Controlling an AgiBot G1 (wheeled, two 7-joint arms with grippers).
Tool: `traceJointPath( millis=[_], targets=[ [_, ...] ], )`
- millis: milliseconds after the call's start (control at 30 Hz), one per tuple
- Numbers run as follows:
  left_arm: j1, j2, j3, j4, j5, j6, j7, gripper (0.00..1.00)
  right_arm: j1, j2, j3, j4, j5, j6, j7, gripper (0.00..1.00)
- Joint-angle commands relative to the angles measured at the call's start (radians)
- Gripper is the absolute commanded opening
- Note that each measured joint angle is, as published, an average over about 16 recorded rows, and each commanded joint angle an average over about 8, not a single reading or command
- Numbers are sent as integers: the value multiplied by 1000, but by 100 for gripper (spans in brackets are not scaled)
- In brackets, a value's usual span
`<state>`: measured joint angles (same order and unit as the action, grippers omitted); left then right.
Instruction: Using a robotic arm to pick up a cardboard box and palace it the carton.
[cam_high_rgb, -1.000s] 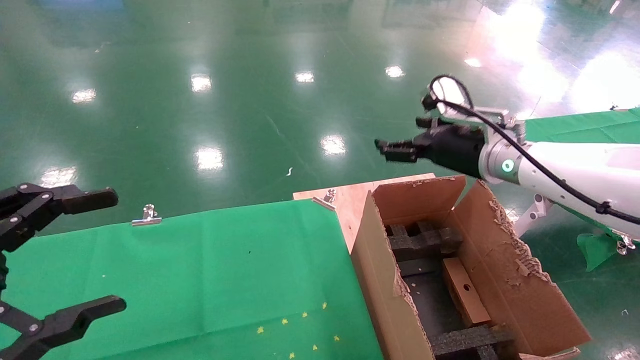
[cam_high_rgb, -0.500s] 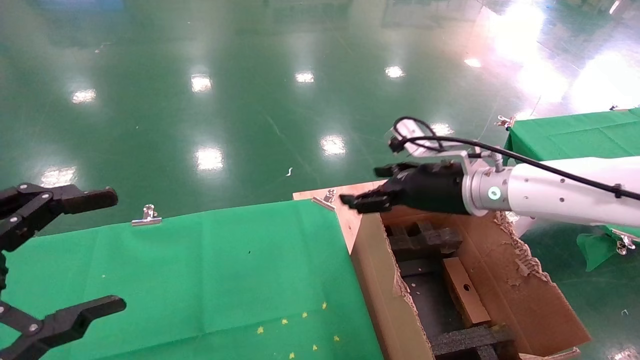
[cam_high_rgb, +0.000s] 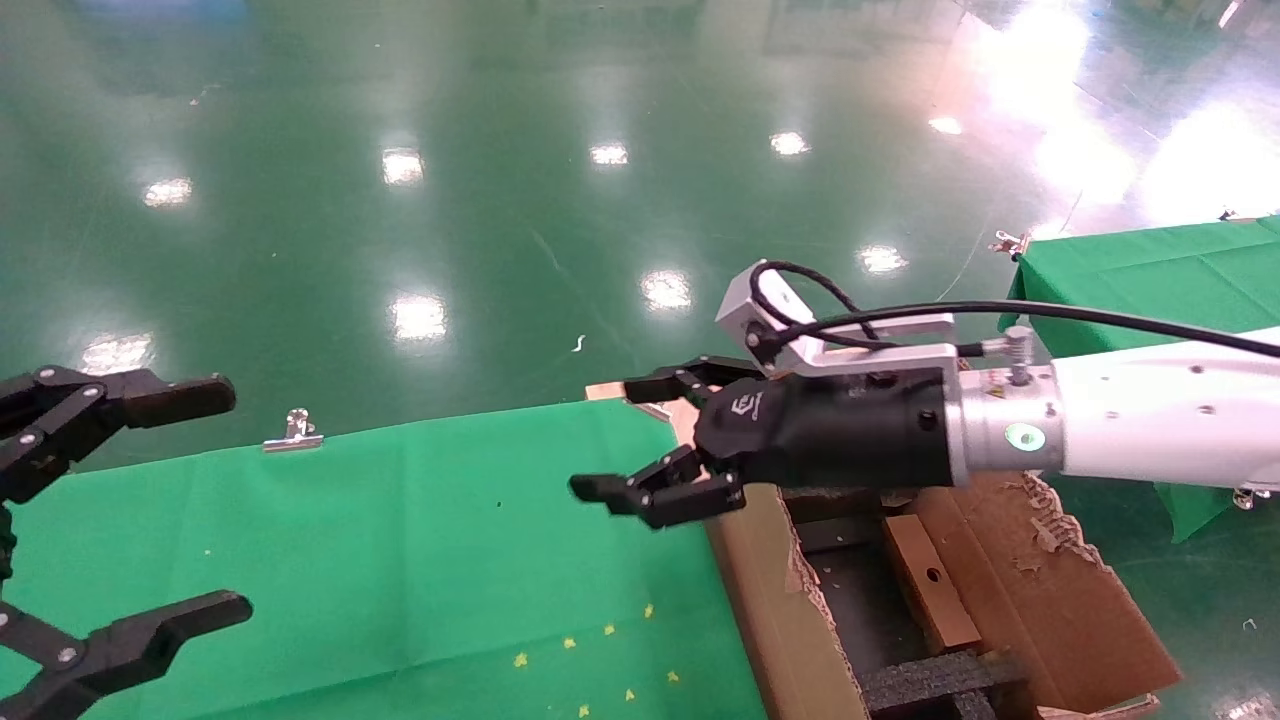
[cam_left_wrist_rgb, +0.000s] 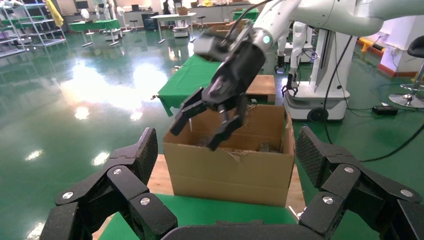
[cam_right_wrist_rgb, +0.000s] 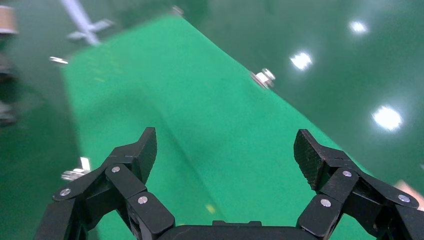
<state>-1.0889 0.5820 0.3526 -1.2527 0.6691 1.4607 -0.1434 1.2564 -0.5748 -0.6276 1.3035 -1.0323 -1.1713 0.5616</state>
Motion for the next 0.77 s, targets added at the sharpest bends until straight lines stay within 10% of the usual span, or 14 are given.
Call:
traceJointPath(
  millis=[33,433,767],
  targets=[
    [0,0,0,0,0,0,0,100,-30,-6,56,-3,49,-53,-61,100],
    [0,0,0,0,0,0,0,100,-188,-38,364,-20,315,-338,-382,100],
    [0,0,0,0,0,0,0,100,-204,-42,393,-22,342,-365,-399,100]
  ],
)
